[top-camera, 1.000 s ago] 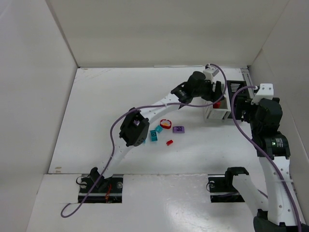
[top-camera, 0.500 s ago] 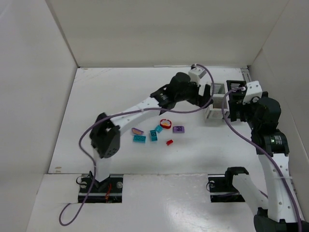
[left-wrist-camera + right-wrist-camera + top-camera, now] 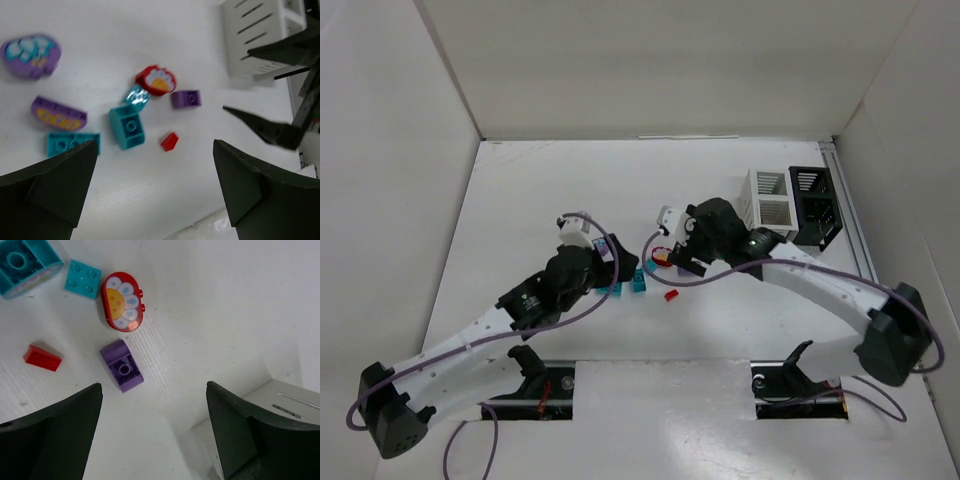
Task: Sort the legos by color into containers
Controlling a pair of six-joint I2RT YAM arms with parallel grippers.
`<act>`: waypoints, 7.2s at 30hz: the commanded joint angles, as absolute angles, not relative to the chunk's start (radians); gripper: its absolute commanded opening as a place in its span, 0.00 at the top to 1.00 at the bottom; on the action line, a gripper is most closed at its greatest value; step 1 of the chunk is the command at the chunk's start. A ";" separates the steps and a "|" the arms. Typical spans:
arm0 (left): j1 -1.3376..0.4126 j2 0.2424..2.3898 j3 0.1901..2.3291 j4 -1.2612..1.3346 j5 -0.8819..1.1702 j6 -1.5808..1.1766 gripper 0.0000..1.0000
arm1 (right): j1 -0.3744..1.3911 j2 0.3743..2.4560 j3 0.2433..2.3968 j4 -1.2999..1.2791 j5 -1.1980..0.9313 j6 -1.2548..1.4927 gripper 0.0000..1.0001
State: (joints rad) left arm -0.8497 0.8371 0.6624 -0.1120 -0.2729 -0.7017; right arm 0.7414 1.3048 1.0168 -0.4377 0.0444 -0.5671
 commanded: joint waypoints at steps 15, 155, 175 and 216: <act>-0.847 0.448 0.465 -0.414 -0.351 -1.029 0.01 | 0.723 1.798 1.243 -0.301 -0.120 -0.681 0.17; -0.640 0.914 0.572 -0.189 -0.243 -0.841 0.01 | 0.381 0.997 0.949 -0.406 0.090 -0.494 0.72; -0.543 1.002 0.581 -0.110 -0.147 -0.753 0.01 | 0.224 1.186 1.065 -0.391 0.091 -0.515 0.24; -0.543 0.738 0.407 -0.245 -0.091 -0.870 0.01 | 1.060 1.835 1.192 -0.106 0.342 0.288 0.35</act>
State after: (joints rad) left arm -0.5476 0.7376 0.4152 -0.2756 -0.1043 -0.8864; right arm 1.0599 1.8080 1.1378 -0.1486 0.3492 0.2600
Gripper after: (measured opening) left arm 0.989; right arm 0.654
